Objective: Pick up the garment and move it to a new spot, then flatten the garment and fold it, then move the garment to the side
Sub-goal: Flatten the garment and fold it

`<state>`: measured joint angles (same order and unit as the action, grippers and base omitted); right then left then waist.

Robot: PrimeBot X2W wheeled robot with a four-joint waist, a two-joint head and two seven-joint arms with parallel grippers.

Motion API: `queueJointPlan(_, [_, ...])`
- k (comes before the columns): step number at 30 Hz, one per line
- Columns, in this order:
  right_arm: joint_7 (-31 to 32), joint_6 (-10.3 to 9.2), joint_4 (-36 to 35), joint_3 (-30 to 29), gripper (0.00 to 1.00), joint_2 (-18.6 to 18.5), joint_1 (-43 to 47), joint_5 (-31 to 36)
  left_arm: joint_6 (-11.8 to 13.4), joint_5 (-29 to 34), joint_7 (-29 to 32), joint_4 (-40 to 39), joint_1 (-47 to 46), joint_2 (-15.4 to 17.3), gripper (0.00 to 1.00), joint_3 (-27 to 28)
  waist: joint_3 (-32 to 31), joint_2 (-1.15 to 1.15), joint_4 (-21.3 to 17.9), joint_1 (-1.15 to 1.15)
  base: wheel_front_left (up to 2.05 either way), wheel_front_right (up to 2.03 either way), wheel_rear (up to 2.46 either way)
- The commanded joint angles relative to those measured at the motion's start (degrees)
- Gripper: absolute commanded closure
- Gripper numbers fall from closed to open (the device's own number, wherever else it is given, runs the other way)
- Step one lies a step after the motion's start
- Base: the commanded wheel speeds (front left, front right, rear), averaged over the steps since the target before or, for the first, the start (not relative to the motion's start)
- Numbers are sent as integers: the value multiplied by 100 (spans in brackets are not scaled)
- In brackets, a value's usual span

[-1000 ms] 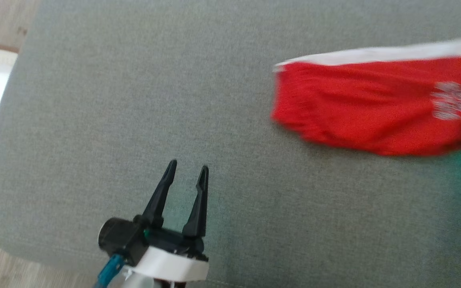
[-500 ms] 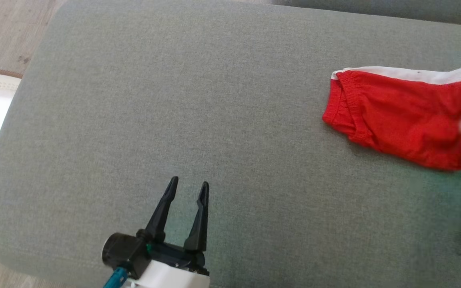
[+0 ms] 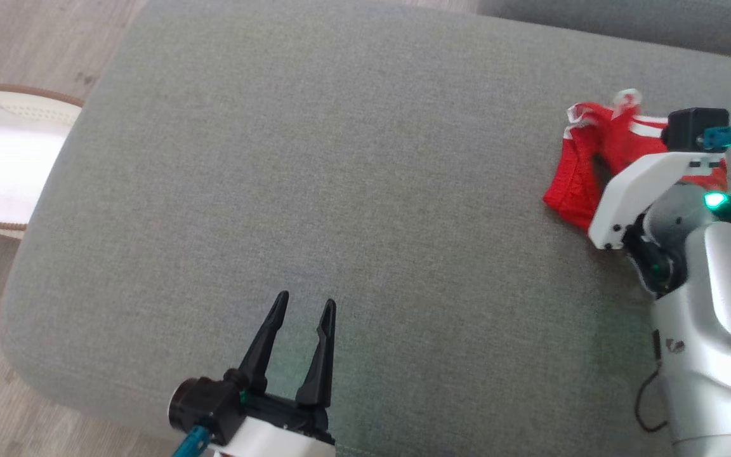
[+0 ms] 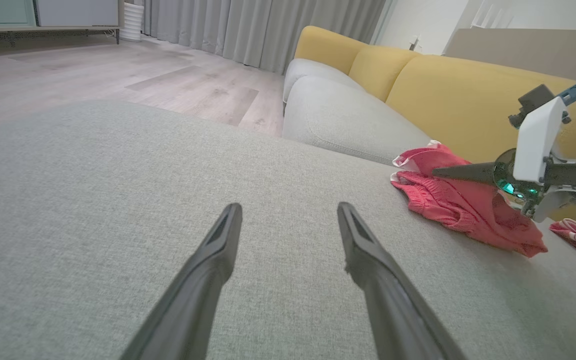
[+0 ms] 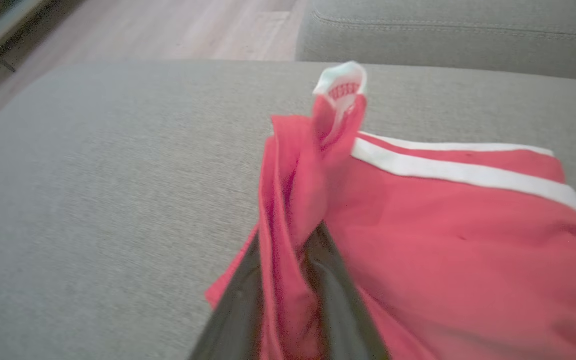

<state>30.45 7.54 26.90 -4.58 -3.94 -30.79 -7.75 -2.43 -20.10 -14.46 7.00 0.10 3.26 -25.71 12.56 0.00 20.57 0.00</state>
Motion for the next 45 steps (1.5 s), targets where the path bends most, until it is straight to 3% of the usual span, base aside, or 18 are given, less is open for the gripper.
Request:
queueJointPlan(1, [-134,-5,-222,242,0,102,-111,-245,18,45,-53,-144,-3,-29,0,201,-55,0,15,0,0,0,0])
queueJointPlan(6, [-657,-5,-711,578,0,104,193,-1130,44,62,-53,-148,148,-34,0,332,-242,0,-127,0,0,0,0])
queueJointPlan(13, [-1514,-5,-1527,306,0,-137,903,-372,43,91,-53,-265,288,-37,0,397,-470,0,-377,0,0,0,0])
queueJointPlan(20, [-2131,-5,-1379,-161,4,-642,1257,154,3,150,-53,-311,296,-37,0,408,-415,0,-333,0,0,0,0])
queueJointPlan(22, [-2214,-5,-1178,-279,56,-759,1282,233,-10,168,-53,-319,282,-37,0,408,-337,0,-277,0,0,0,0])
queueJointPlan(23, [-2264,-5,-1074,-298,90,-810,1274,265,-12,165,-53,-324,273,-37,0,408,-296,0,-249,0,0,0,0])
queueJointPlan(24, [-2293,-5,-953,-317,100,-845,1261,275,-15,156,-53,-327,263,-37,0,403,-247,0,-214,0,0,0,0])
queueJointPlan(30, [-2436,-5,-181,-32,100,-838,1103,344,-24,107,-53,-307,197,-37,0,355,-79,0,-70,0,0,0,0])
queueJointPlan(37, [-2892,-5,315,782,100,-414,990,487,33,81,-53,-274,186,-38,0,383,-183,0,-58,0,0,0,0])
queueJointPlan(45, [-3113,-5,725,1739,100,-33,1122,525,96,81,-53,-214,316,-38,0,483,-586,0,-305,0,0,0,0])
